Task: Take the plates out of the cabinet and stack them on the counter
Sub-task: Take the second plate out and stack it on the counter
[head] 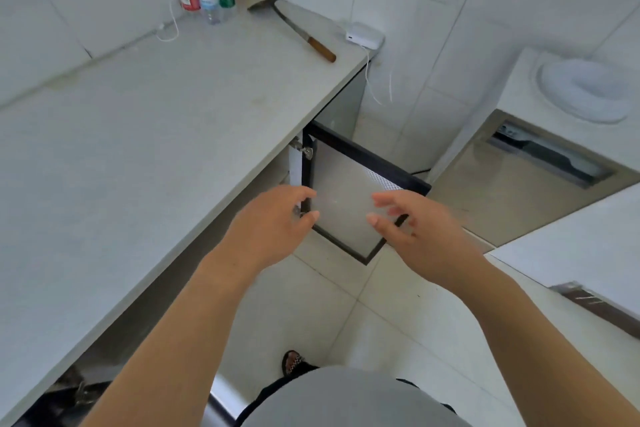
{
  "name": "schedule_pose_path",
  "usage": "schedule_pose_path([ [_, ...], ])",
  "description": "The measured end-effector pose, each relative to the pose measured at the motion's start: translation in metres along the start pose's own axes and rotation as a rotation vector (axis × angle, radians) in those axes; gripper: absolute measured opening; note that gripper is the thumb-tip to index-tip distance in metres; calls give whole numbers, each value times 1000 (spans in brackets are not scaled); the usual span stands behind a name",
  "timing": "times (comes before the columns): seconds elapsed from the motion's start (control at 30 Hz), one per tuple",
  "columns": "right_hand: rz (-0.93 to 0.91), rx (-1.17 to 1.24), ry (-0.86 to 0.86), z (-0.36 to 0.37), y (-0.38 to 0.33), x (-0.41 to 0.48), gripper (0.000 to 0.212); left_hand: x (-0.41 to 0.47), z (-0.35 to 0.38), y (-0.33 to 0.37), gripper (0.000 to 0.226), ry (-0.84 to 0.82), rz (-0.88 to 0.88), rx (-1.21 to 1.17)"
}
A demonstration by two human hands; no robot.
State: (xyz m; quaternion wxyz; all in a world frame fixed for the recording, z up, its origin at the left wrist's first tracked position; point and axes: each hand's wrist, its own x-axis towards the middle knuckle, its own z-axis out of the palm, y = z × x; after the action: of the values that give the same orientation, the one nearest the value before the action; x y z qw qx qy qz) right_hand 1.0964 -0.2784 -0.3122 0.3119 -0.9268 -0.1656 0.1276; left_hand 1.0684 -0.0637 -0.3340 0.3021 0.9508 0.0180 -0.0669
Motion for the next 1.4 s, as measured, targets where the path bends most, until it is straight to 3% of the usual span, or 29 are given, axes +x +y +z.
schedule_pose_path([
  [0.17,-85,21,-129,19,-24,52,41,9,-17,-32,39,65,-103,-53],
  [0.47,-345,41,-420,69,-63,134,38,-17,-24,-88,38,180,-498,-64],
  [0.87,-663,-93,-810,86,-64,219,43,-9,4,-62,40,411,-934,-168],
  [1.17,-814,-136,-987,115,-70,218,42,-18,31,-55,39,540,-1061,-223],
  [1.4,-882,-175,-1046,182,-52,205,42,-37,82,-97,40,551,-1107,-217],
])
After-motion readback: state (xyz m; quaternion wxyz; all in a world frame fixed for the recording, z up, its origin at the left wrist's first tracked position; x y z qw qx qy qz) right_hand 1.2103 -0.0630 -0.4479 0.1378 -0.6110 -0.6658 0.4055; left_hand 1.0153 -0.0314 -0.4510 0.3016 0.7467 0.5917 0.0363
